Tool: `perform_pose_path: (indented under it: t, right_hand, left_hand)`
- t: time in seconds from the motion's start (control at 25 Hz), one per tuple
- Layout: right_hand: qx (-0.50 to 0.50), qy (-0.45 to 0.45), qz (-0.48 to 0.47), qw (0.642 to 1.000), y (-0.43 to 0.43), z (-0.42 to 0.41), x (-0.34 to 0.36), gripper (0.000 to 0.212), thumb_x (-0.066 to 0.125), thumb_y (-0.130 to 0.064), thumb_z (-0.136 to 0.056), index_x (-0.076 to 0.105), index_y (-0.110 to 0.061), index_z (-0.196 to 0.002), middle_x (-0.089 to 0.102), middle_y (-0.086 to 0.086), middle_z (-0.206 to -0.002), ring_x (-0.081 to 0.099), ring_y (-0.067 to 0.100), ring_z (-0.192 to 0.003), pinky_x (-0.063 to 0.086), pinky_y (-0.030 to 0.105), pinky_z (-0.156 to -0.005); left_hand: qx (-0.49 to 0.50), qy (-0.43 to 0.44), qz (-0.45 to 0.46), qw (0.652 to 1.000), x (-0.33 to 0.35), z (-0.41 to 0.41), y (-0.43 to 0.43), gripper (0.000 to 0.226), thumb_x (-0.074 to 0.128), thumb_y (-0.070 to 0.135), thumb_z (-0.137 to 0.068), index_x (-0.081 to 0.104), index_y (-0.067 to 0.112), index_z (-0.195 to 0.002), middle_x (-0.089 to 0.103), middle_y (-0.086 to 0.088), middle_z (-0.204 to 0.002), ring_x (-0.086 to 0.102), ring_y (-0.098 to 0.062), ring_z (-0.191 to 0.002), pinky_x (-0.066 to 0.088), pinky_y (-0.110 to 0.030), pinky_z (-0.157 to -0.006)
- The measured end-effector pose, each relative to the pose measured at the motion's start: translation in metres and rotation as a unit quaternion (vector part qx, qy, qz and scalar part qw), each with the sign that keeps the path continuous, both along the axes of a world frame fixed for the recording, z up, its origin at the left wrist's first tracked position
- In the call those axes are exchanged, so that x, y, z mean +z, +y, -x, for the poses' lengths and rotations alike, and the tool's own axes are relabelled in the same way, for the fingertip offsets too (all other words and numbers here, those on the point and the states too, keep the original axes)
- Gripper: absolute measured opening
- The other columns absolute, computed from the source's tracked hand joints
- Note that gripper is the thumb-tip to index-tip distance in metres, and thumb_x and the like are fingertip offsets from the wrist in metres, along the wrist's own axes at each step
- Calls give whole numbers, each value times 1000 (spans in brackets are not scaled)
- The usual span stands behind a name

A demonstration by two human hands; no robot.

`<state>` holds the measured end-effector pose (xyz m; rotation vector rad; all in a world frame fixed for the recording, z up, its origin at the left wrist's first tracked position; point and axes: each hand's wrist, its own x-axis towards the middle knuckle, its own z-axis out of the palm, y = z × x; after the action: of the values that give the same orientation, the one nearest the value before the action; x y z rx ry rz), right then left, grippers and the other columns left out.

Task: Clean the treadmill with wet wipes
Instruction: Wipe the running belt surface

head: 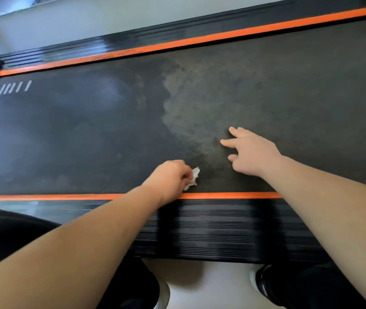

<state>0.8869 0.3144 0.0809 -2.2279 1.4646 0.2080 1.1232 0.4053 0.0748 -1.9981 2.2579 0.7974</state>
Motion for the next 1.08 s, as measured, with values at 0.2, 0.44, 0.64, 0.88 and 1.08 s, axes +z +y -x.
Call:
perform_pose_path:
  t: [0.2,0.44,0.64,0.88,1.08]
  right_hand:
    - [33,61,11,998,2,-16,0,55,47,-41,-105,34,-35,-157,7,0,-171,4,22,-157,23,50,-122]
    - [22,46,34,998,6,10,-9,52,43,-49,-105,30,-48,-155,6,0,-172,3,21,-158,19,45,-125]
    - [17,34,52,998,5,7,-4,49,47,-44,-105,41,-39,-153,15,5,-169,11,25,-156,25,46,-121]
    - [-32,-2,69,997,-7,16,-4,30,48,-29,-104,60,-26,-132,47,3,-140,41,24,-138,44,43,-100]
    - [-72,-13,146,987,-22,24,-16,15,51,-20,-98,65,-14,-102,51,3,-105,52,27,-113,38,37,-80]
  left_hand:
    - [237,8,27,971,3,-1,29,14,63,16,-92,73,22,-84,71,9,-94,66,-16,-92,45,-22,-79]
    - [1,72,7,997,4,68,7,17,63,19,-92,78,21,-100,69,-4,-103,63,-28,-100,50,-34,-91]
    - [152,-30,21,988,1,-4,3,16,62,12,-89,76,19,-91,70,-4,-94,65,-28,-94,51,-32,-80]
    - [62,95,43,993,-1,104,-6,13,64,19,-92,77,18,-92,71,-4,-100,66,-27,-96,51,-35,-87]
    - [62,67,98,991,-9,91,-45,14,63,15,-90,76,17,-92,66,-7,-93,62,-30,-90,50,-37,-80]
